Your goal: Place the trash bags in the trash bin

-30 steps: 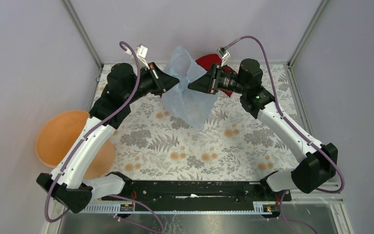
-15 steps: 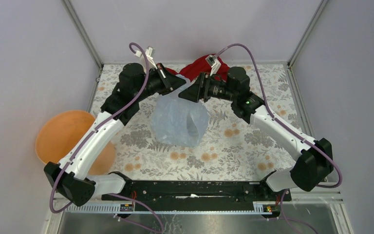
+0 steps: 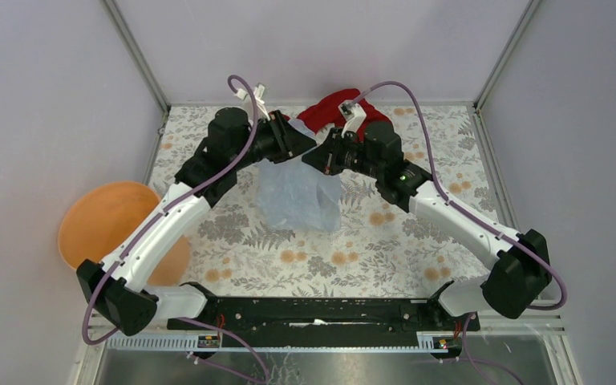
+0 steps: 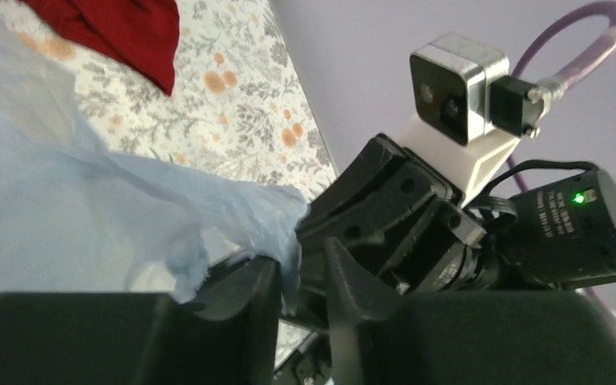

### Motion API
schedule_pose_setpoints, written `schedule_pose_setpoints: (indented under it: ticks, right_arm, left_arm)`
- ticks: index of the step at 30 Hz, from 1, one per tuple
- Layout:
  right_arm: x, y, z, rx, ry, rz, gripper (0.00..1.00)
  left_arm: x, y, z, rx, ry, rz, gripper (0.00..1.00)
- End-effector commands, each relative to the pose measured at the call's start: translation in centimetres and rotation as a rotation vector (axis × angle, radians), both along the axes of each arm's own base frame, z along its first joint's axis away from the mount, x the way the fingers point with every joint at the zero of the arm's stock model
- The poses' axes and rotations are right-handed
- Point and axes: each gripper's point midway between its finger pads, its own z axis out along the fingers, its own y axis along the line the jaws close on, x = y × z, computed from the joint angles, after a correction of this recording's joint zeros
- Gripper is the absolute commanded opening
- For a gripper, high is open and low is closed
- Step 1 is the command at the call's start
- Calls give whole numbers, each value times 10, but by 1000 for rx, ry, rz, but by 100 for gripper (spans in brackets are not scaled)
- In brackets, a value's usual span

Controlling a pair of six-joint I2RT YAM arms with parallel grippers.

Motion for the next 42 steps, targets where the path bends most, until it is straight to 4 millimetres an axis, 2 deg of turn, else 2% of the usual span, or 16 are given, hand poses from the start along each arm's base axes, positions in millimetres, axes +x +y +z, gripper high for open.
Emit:
schedule_pose_setpoints:
  ticks: [1,3,4,8,9,11,14,17,20,25,28,34,36,40,42]
  right_arm:
    - [24,-28,16,-52,-50,-222,0]
    - [24,-44,9,-115,-44,-281,0]
    - [23,-52,5,-145,-40,-304,0]
    - [13,-77,9,-184,-71,-363,0]
    - [9,-82,12,-186,-82,-366,0]
    - [2,-89,19,-187,-108,-367,0]
    - [-6,-98,31,-191,-150,-367,0]
    - [-16,-103,46,-172,-193,-349,0]
    - [-23,-104,52,-158,-212,-328,0]
    - [-30,-101,50,-153,-210,-288,0]
    - [-34,-102,47,-154,-206,-278,0]
    - [-39,-103,51,-149,-219,-265,0]
    - [-40,-105,54,-148,-226,-266,0]
    - [-43,-109,63,-143,-244,-273,0]
    - [-44,-111,67,-140,-254,-279,0]
  left_arm:
    - [-3,18,25,108,-117,29,55]
    - [-6,46,26,228,-145,114,90]
    - [-9,63,24,294,-149,163,97]
    - [-19,147,12,554,-99,441,99]
    - [-23,176,3,651,-54,543,99]
    - [-29,218,-10,787,17,700,99]
    - [-37,271,-28,966,127,893,99]
    - [-45,313,-37,1039,219,1058,99]
    - [-48,337,-49,1032,280,1165,99]
    - [-55,364,-86,957,409,1265,99]
    - [-64,380,-93,900,425,1352,99]
    - [-57,379,-114,793,442,1338,96]
    - [-53,375,-119,767,441,1317,87]
    - [-49,371,-124,770,433,1280,63]
    - [-49,373,-126,801,428,1265,44]
